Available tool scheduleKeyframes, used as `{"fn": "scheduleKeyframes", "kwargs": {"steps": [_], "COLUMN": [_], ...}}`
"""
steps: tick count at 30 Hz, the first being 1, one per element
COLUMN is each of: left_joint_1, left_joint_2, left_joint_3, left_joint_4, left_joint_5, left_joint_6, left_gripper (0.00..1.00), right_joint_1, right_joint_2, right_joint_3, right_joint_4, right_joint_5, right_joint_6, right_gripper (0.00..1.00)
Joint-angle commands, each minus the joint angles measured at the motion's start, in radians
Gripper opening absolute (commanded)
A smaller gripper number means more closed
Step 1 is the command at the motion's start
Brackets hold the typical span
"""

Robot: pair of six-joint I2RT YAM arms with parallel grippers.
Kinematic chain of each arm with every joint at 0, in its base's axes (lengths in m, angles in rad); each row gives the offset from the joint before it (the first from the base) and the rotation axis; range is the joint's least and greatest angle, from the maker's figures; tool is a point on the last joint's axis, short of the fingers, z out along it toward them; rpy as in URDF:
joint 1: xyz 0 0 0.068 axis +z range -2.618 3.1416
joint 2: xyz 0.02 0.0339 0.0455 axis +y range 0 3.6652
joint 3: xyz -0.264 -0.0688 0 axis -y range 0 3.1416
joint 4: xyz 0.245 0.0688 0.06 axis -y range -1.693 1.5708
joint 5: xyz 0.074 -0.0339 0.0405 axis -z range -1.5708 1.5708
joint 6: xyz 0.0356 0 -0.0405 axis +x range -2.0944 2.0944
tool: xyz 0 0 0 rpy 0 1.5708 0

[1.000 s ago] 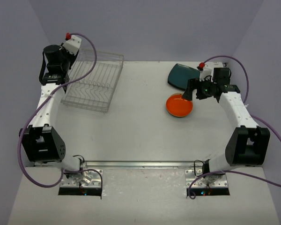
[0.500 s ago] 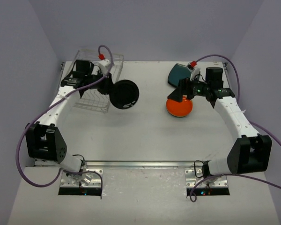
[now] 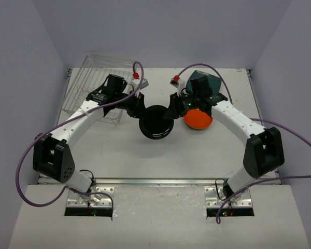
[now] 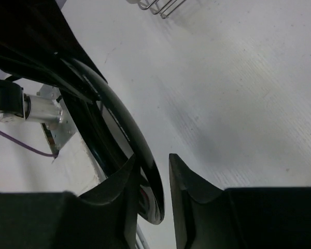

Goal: Unload the plates from the dish rack

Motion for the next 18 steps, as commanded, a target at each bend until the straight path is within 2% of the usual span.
{"fn": "scheduleKeyframes", "kwargs": {"steps": [1,2,3,4,5,7,12,18], "left_joint_1": [-0.003,-0.001,0.002,0.010,0.019,0.074,0.273,0.302], "left_joint_2": [-0.020,-0.025,-0.032,-0.035,-0.038,-0.033,0.011,0.015], "left_joint_3": [0.043,0.039,0.035,0.035,0.035,0.048,0.079,0.078], "left_joint_4": [0.048,0.049,0.054,0.059,0.063,0.069,0.060,0.063], "left_joint_5": [0.049,0.039,0.018,-0.019,-0.059,-0.095,-0.014,-0.026], "left_joint_6": [-0.008,-0.009,-0.018,-0.032,-0.047,-0.083,-0.101,-0.100], "left_gripper": [0.12,0.29,0.56,0.71,0.84,1.00,1.00,1.00], "right_joint_1": [-0.007,-0.017,-0.035,-0.066,-0.100,-0.245,-0.470,-0.580], "right_joint_2": [-0.020,-0.030,-0.042,-0.050,-0.056,-0.059,-0.076,-0.015], "right_joint_3": [0.031,0.024,0.015,0.004,-0.007,-0.019,-0.079,-0.084], "right_joint_4": [0.006,0.004,0.003,0.001,0.000,-0.017,-0.047,-0.080], "right_joint_5": [0.080,0.096,0.106,0.091,0.073,0.036,0.025,0.042], "right_joint_6": [-0.033,-0.032,-0.020,-0.001,0.019,0.050,0.013,-0.073], "right_gripper": [0.10,0.00,0.00,0.00,0.00,0.00,0.00,0.00]}}
